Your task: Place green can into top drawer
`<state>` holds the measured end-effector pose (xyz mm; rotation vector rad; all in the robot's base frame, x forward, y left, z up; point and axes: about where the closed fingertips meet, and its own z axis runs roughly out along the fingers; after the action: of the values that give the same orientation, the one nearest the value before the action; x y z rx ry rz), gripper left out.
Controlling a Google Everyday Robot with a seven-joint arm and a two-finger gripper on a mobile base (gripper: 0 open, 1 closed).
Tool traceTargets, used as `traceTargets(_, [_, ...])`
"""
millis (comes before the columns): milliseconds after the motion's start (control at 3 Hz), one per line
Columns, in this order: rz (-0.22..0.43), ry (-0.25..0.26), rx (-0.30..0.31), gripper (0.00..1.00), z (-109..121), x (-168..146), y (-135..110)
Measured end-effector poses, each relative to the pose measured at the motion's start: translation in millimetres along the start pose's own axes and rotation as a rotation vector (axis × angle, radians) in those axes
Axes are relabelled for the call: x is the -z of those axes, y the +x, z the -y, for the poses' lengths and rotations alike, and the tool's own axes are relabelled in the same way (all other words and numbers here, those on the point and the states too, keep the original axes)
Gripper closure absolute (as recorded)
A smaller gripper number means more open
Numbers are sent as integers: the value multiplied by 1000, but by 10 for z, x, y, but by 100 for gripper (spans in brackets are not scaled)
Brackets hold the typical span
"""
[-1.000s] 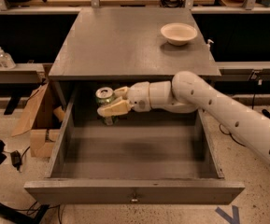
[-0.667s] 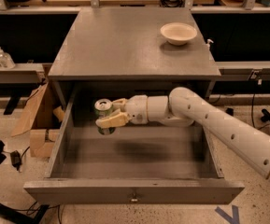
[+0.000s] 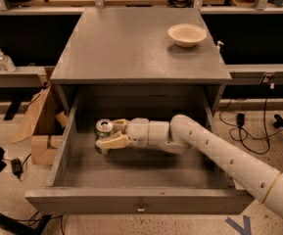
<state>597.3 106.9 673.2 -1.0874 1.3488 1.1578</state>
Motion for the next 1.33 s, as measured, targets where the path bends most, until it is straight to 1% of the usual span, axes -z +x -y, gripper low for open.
traceTargets(333, [8,-5,5,87,-17,-28,29])
traceTargets(1000, [9,-13,5,40,-41,-70,21])
traceTargets(1333, [10,-18,5,15,-55,-93,16])
